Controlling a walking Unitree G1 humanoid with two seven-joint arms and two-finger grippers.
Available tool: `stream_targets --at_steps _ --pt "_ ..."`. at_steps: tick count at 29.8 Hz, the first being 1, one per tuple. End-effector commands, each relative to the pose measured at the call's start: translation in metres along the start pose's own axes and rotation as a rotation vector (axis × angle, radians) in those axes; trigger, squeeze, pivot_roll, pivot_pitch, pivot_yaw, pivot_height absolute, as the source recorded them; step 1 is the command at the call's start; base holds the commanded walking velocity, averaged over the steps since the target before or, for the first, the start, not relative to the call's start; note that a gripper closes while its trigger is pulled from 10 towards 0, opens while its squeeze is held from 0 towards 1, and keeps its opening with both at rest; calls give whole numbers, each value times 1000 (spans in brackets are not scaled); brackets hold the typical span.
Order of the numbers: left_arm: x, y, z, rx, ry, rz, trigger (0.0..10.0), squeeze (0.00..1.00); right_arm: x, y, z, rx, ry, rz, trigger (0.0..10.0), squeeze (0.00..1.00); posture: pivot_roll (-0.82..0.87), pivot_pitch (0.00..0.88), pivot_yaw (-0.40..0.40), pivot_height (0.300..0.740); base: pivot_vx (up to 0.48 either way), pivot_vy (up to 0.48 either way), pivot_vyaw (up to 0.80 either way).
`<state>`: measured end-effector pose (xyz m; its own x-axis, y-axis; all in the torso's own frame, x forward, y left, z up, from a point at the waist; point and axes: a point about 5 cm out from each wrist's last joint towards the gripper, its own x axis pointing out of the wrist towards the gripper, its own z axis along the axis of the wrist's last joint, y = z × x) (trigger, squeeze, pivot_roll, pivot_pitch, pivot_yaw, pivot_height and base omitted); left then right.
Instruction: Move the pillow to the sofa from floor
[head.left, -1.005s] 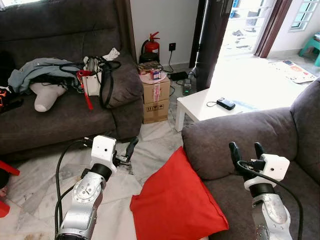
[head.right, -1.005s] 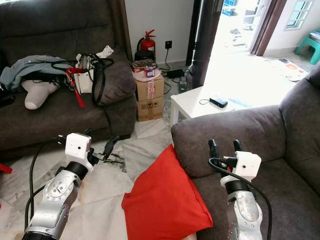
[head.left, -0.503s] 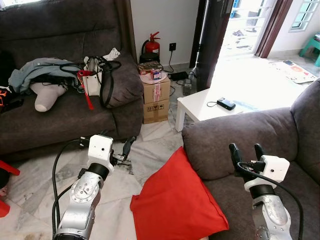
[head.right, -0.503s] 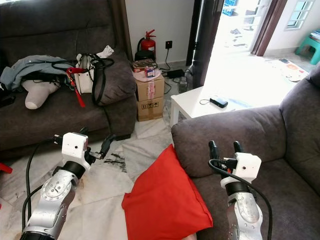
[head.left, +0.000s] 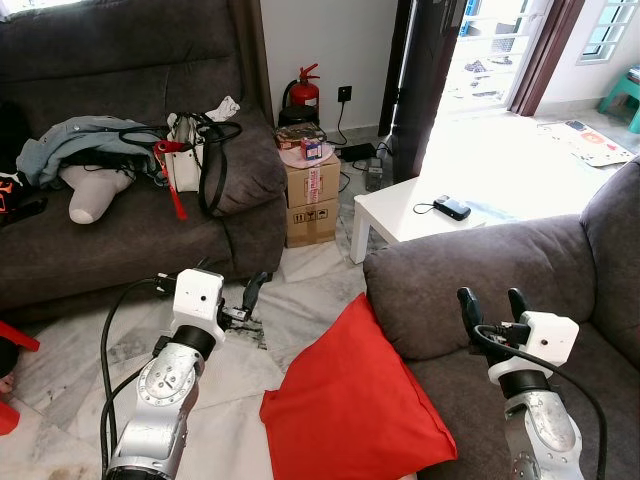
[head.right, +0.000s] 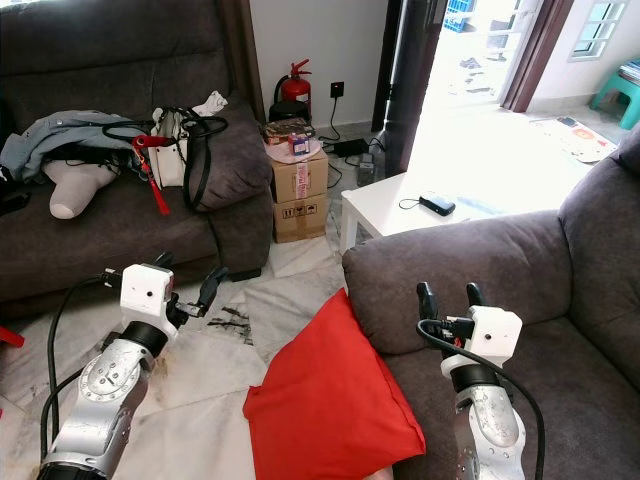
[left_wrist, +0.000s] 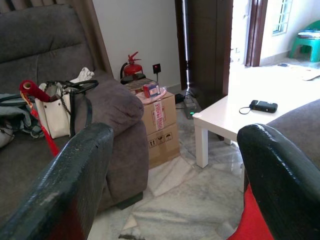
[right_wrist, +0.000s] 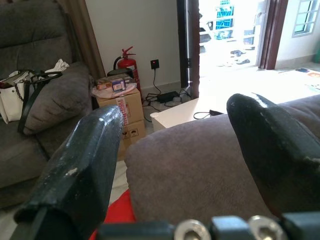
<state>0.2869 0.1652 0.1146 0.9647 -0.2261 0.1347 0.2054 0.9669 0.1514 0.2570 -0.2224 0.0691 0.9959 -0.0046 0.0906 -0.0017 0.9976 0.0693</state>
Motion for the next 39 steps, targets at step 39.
stream_targets --at_steps 39 --pt "4 6 2 33 -4 0 10000 0 2 1 5 -12 -22 6 10000 0 -40 0 21 740 0 0 0"
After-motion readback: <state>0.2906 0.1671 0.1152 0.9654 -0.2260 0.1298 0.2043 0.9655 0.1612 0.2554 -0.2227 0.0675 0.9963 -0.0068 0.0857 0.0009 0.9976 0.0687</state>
